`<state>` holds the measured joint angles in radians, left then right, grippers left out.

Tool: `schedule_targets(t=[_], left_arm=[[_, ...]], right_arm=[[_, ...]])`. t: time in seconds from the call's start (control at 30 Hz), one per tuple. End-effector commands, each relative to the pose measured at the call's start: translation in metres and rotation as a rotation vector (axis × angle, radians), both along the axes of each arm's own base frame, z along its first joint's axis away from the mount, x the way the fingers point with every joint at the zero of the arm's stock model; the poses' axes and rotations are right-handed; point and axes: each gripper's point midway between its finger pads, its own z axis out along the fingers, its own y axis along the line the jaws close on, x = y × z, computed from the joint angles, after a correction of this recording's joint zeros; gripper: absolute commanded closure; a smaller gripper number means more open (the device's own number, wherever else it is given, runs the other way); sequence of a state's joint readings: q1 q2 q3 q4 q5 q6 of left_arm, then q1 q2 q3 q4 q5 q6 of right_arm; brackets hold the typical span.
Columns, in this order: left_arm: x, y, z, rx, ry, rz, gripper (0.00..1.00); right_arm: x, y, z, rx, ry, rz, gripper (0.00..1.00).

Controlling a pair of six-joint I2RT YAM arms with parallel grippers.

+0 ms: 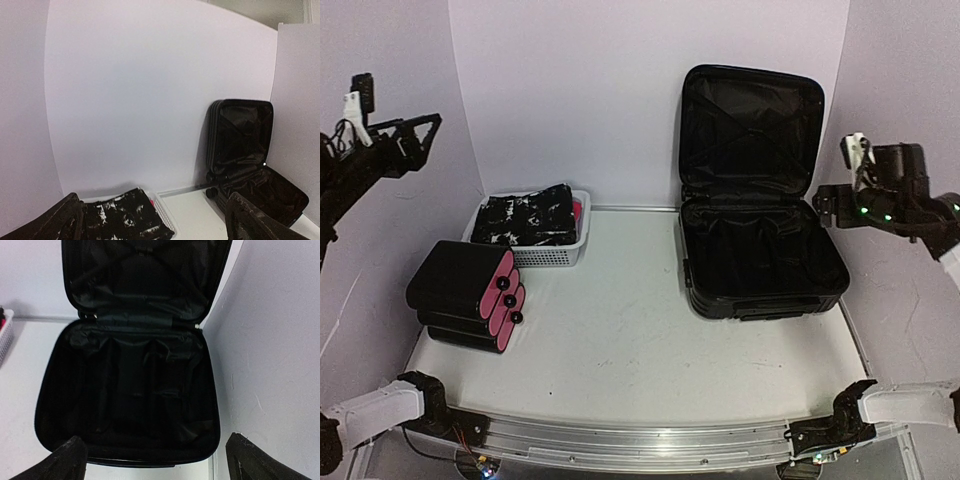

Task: Open, take out, and arrange the luggage

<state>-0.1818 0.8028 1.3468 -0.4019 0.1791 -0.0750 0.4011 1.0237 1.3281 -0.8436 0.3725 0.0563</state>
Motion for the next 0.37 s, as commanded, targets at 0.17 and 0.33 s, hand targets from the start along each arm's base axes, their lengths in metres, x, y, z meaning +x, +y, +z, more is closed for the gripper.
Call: schedule_targets(t=[0.17,0.33], left_arm=[[-0.040,0.023,0.024,0.006,-0.113,0.096,0.01],[-0.045,0.024,0.022,0.011,-0.112,0.100,0.01]], right_arm=[[-0.051,-0.016,0.041,0.097,-0.200,0.029,0.02],[-0.055,-0.011,0.040,0.125,-0.220,0.063,0.02]])
